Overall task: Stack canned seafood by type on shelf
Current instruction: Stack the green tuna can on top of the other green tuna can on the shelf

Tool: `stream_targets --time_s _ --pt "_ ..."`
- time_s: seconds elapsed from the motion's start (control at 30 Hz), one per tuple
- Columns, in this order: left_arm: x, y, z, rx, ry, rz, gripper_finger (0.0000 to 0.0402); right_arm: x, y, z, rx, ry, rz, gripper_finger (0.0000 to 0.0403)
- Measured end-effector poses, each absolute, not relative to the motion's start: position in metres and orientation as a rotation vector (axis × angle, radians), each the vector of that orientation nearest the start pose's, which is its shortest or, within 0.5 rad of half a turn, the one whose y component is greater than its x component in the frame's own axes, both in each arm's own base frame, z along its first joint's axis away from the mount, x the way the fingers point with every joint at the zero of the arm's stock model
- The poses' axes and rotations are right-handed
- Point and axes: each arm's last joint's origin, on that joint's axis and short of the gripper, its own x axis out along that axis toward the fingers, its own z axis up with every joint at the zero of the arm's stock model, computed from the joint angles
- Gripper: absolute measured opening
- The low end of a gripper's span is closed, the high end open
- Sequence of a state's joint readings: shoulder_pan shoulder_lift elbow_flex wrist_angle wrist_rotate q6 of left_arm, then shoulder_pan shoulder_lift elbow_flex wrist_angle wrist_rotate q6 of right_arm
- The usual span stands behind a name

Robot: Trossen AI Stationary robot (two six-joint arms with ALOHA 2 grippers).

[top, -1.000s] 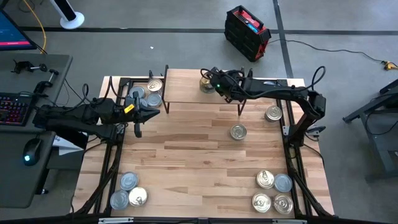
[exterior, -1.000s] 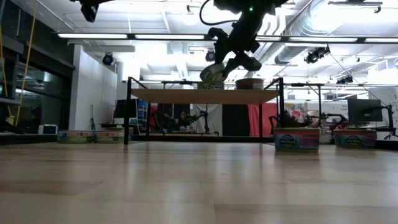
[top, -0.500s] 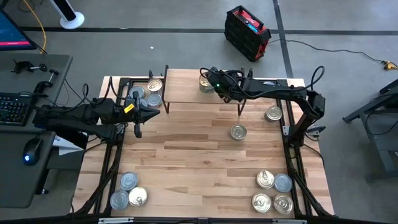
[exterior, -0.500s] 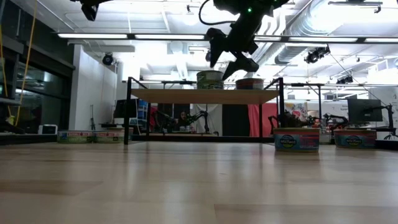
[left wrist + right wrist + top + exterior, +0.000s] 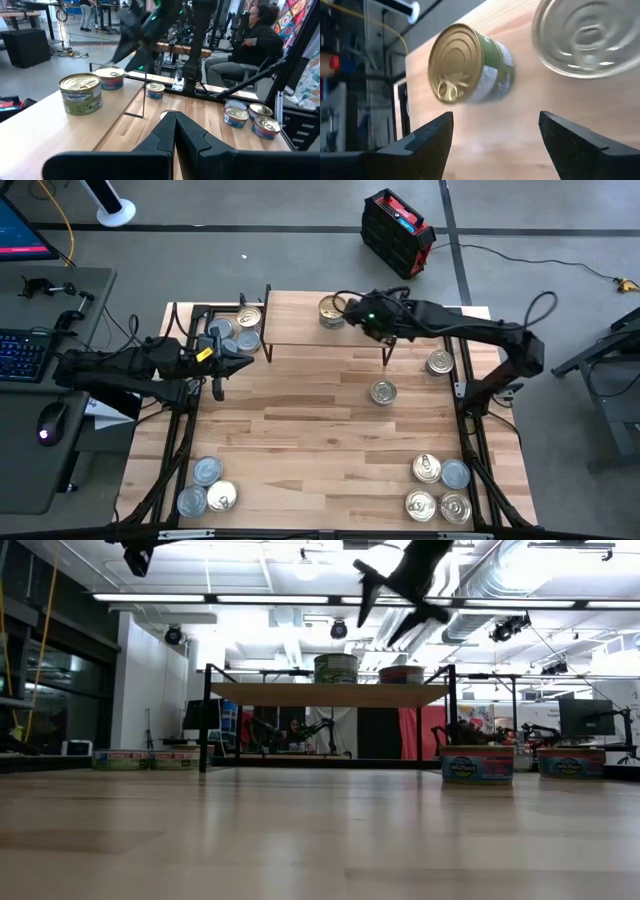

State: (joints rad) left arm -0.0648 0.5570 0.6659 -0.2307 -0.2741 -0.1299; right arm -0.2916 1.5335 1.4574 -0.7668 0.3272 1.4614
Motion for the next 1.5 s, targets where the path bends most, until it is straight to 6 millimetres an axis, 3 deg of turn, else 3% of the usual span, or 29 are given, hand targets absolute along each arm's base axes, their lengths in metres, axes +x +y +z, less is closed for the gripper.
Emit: stream_targets --time_s 0.13,0.23,0.33,0.43,0.47,0.57,0.7,0.93,1.17,1.5 --pt "0.138 0.0 0.317 -0.179 0.092 0.245 0.0 0.286 -0.092 0.358 1.23 0.346 -0.969 0.0263" --pt "0.157 0.004 0.317 -0.27 0.085 0.306 0.0 0.267 -0.081 0.372 1.161 0.41 -0.896 0.0219" --pt "0.187 0.016 0.323 -0.291 0.167 0.379 0.0 0.245 -0.066 0.381 1.077 0.5 -0.857 0.0137" --pt "0.226 0.037 0.327 -0.192 0.363 0.431 0.0 0.226 -0.051 0.387 0.997 0.574 -0.835 0.0033" --pt "0.239 0.046 0.328 -0.148 0.433 0.455 0.0 0.221 -0.045 0.389 0.977 0.589 -0.822 0.0017" --pt "0.272 0.076 0.329 -0.004 0.597 0.495 0.0 0.213 -0.031 0.394 0.953 0.603 -0.768 0.0019" --pt "0.305 0.112 0.313 0.203 0.708 0.389 0.0 0.211 -0.013 0.397 0.876 0.602 -0.713 0.0003" --pt "0.314 0.16 0.281 0.205 0.85 0.397 0.0 0.214 0.009 0.398 0.824 0.569 -0.677 0.0001" --pt "0.318 0.18 0.27 0.203 0.833 0.419 0.0 0.214 0.017 0.4 0.814 0.523 -0.692 0.0001" --pt "0.329 0.186 0.258 0.196 0.812 0.415 0.0 0.216 0.018 0.403 0.821 0.475 -0.684 0.0"
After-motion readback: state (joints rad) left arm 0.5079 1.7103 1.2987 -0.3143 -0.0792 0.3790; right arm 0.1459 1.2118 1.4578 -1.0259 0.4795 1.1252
